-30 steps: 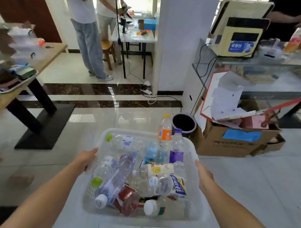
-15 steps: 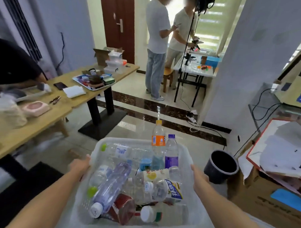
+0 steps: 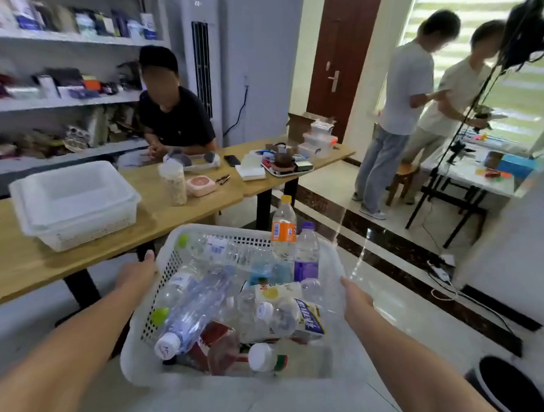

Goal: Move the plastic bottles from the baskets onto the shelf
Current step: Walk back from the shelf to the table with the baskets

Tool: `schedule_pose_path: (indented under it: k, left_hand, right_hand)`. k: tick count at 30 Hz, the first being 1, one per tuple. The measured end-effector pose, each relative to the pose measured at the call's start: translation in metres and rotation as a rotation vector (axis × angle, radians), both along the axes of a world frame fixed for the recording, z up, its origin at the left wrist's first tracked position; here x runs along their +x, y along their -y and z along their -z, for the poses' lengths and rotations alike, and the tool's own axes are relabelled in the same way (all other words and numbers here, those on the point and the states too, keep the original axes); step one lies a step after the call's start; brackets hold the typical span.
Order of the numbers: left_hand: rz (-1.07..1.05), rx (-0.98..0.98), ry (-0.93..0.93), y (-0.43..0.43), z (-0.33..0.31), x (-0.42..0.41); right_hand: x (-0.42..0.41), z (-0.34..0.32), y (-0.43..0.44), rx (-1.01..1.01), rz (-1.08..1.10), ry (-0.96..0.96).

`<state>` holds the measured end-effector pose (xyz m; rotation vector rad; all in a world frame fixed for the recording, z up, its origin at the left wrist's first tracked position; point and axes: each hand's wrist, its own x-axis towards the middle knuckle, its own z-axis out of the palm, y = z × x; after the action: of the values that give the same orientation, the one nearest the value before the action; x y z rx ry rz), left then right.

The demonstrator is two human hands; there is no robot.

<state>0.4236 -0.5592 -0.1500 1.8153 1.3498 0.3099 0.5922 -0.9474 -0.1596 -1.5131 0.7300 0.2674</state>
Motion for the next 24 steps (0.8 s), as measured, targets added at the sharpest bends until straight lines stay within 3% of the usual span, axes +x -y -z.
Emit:
schedule_pose_path:
  k: [5, 8, 15, 19, 24]
  left_hand:
    - [-0.062, 0.018, 0.022, -0.07, -0.017, -0.071]
    - [-0.116, 0.038, 0.026, -0.114, -0.021, -0.114]
    - [-0.361, -0.038, 0.053, -0.207, -0.019, -0.201]
    - [-0.55, 0.008, 0.065, -0.246, -0.024, -0.241]
    - [-0.65, 0.064, 0.06, -0.295, -0.02, -0.296]
  right_hand:
    - [-0.022, -0.013, -0.094, -0.001, -0.236, 0.049]
    - [-0.043, -0.019, -0.156, 0.015, -0.226, 0.023]
    - [-0.088, -0.018, -0.295, 0.061, -0.401, -0.001]
    - [-0.108, -0.02, -0.362, 0.068, -0.598, 0.043]
    - [-0.126, -0.017, -0.452, 0.009, -0.651, -0.017]
